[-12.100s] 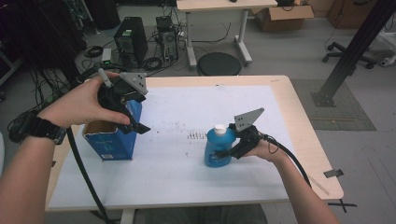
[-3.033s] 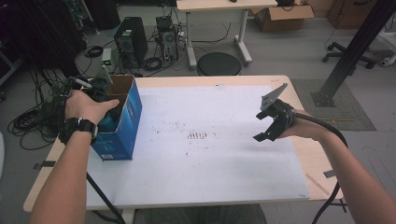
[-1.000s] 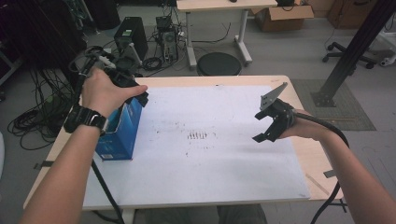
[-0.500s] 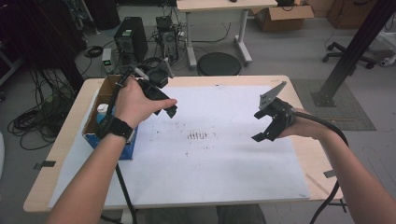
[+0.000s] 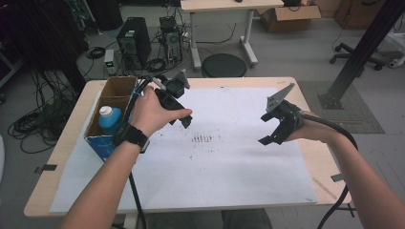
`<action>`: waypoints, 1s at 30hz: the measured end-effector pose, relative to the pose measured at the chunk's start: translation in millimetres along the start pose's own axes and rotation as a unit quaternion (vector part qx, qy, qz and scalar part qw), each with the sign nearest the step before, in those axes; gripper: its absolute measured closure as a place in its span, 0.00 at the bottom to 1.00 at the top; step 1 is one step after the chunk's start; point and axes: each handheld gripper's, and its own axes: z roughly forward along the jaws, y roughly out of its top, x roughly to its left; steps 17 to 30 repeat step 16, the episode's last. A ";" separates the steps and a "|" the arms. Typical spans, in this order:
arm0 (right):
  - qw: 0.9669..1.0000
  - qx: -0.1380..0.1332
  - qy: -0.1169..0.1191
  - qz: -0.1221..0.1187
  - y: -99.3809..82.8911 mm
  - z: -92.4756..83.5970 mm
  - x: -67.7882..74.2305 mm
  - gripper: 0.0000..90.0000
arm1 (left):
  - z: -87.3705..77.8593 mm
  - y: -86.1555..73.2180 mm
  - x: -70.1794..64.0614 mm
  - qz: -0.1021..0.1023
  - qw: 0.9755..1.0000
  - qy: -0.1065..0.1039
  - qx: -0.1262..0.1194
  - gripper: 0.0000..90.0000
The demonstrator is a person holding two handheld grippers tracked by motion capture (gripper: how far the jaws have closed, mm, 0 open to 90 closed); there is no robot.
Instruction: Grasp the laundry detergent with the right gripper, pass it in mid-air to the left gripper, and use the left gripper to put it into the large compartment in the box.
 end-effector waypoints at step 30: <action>1.000 -0.001 0.000 -0.001 0.2 -1.1 2.0 0.07 | 0.8 -0.4 -3.3 0.003 1.000 -0.007 0.000 0.05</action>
